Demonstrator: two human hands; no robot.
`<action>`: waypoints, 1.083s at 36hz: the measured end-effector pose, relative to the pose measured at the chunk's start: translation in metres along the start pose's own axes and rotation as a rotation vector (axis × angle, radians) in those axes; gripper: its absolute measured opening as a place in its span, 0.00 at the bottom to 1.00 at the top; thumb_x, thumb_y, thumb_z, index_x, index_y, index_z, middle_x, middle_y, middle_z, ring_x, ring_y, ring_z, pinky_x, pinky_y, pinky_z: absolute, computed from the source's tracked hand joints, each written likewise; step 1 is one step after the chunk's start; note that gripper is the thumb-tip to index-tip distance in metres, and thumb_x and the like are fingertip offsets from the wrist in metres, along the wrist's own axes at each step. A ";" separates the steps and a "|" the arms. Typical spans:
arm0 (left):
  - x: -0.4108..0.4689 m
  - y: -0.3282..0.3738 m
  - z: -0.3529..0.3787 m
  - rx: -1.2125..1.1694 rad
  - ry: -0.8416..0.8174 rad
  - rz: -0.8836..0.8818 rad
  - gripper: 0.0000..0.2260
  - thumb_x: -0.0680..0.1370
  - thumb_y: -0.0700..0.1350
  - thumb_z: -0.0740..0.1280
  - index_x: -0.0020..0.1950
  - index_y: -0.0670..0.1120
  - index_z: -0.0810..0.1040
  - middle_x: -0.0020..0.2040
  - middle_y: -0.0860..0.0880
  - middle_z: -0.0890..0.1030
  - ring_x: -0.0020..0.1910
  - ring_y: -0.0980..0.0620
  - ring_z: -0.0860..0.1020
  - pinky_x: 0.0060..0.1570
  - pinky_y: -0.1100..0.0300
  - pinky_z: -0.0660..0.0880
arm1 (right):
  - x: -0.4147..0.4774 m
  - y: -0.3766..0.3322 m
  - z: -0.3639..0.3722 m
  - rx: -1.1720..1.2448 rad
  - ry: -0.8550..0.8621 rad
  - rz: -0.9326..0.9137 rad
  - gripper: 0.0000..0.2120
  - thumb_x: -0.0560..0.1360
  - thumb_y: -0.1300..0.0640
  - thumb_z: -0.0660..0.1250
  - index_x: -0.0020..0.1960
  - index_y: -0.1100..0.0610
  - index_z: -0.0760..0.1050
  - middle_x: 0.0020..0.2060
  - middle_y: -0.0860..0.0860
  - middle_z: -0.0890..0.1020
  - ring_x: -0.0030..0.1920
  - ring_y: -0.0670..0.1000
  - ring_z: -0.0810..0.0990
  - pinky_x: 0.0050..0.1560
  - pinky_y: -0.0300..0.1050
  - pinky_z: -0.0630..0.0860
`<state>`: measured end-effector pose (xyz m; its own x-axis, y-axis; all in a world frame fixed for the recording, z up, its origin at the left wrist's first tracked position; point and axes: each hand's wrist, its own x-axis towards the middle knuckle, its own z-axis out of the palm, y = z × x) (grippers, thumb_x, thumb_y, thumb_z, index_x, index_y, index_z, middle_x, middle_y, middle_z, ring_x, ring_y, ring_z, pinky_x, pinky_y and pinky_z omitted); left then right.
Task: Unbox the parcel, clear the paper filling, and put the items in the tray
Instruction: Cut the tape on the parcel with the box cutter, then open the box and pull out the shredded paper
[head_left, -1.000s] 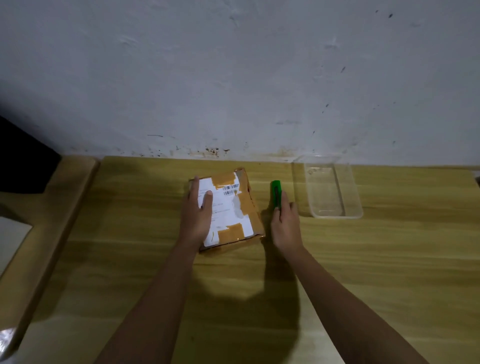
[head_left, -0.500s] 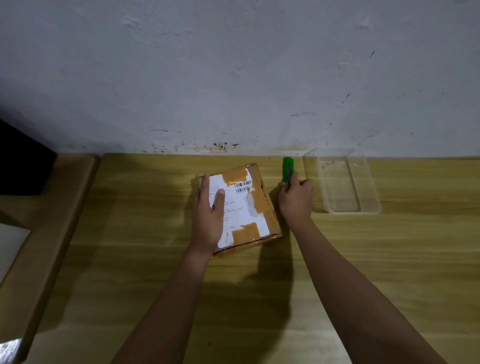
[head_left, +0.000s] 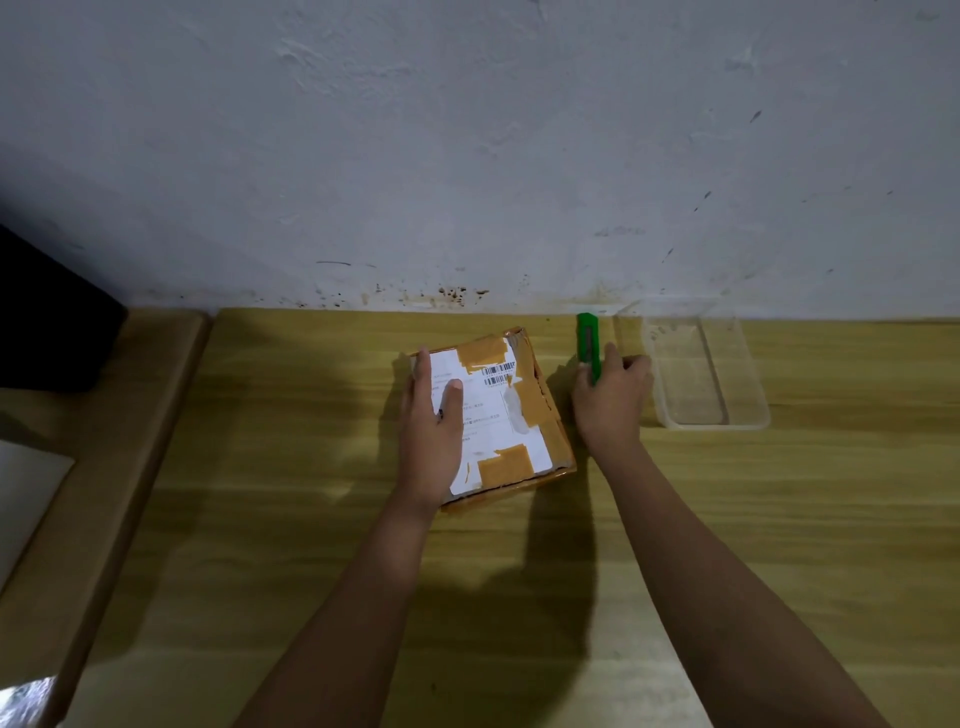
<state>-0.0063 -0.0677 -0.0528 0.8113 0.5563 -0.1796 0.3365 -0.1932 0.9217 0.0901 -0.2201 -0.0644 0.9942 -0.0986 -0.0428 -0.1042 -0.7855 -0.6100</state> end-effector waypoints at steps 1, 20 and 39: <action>0.000 0.000 0.000 0.004 0.019 0.003 0.25 0.80 0.49 0.59 0.76 0.55 0.53 0.72 0.51 0.65 0.50 0.60 0.76 0.32 0.70 0.74 | -0.004 -0.005 -0.003 0.049 0.033 -0.039 0.20 0.78 0.57 0.60 0.68 0.61 0.65 0.58 0.60 0.68 0.59 0.56 0.68 0.56 0.44 0.67; -0.124 -0.025 -0.001 -0.100 0.367 -0.102 0.22 0.82 0.46 0.55 0.75 0.45 0.58 0.70 0.54 0.65 0.69 0.58 0.63 0.62 0.73 0.60 | -0.031 -0.010 -0.034 0.283 -0.437 -0.210 0.14 0.78 0.56 0.61 0.61 0.61 0.73 0.55 0.58 0.79 0.53 0.55 0.76 0.51 0.43 0.70; -0.132 0.005 0.046 -0.181 0.183 -0.275 0.18 0.83 0.47 0.52 0.72 0.47 0.66 0.69 0.44 0.71 0.66 0.43 0.71 0.65 0.50 0.69 | -0.113 0.103 -0.122 0.001 -0.410 -0.872 0.07 0.67 0.55 0.72 0.42 0.57 0.82 0.40 0.53 0.81 0.42 0.54 0.78 0.44 0.45 0.76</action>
<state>-0.0900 -0.1791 -0.0403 0.5979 0.7059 -0.3798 0.4268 0.1207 0.8962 -0.0358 -0.3646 -0.0262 0.6539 0.7409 0.1534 0.6757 -0.4807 -0.5588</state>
